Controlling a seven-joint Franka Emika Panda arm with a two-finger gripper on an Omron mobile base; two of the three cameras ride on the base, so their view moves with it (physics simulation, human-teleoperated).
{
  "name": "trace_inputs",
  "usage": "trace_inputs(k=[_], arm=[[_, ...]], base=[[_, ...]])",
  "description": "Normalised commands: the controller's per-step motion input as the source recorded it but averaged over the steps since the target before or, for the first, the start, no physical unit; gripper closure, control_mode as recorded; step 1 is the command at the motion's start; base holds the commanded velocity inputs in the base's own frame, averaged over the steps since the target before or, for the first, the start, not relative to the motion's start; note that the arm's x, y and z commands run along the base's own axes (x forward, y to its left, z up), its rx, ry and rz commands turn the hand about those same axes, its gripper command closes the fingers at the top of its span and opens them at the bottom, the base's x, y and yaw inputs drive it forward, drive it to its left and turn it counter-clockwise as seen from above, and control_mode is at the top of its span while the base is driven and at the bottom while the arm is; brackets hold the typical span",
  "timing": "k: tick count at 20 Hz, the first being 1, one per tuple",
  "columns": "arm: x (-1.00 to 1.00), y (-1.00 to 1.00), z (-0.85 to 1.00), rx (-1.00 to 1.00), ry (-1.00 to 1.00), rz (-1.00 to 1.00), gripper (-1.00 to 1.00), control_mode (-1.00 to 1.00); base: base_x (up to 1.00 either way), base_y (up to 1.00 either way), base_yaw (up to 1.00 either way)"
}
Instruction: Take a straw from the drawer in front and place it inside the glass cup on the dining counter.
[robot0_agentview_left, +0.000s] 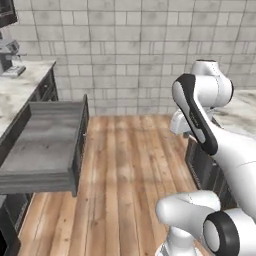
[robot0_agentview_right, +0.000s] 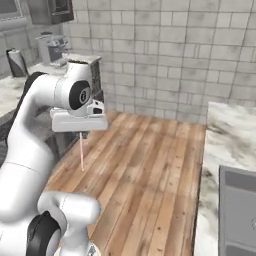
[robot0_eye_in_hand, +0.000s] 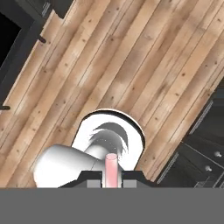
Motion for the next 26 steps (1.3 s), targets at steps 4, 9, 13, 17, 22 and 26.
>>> trace_inputs(k=[4,9,13,17,22,26], arm=[[0.00,0.00,0.00,0.00,0.00,0.00,1.00,1.00],[0.00,0.00,0.00,0.00,0.00,0.00,1.00,1.00],[0.00,0.00,0.00,0.00,0.00,0.00,1.00,1.00],[0.00,0.00,0.00,0.00,0.00,0.00,1.00,1.00],[0.00,0.00,0.00,0.00,0.00,0.00,1.00,1.00],[0.00,0.00,0.00,0.00,0.00,0.00,1.00,1.00]], base=[[-0.32,-0.29,-0.72],[-0.32,-0.21,-0.71],[-0.34,-0.17,-0.70],[-0.51,-0.11,-0.65],[-0.95,-0.22,-0.43],[-1.00,-0.34,-0.17]])
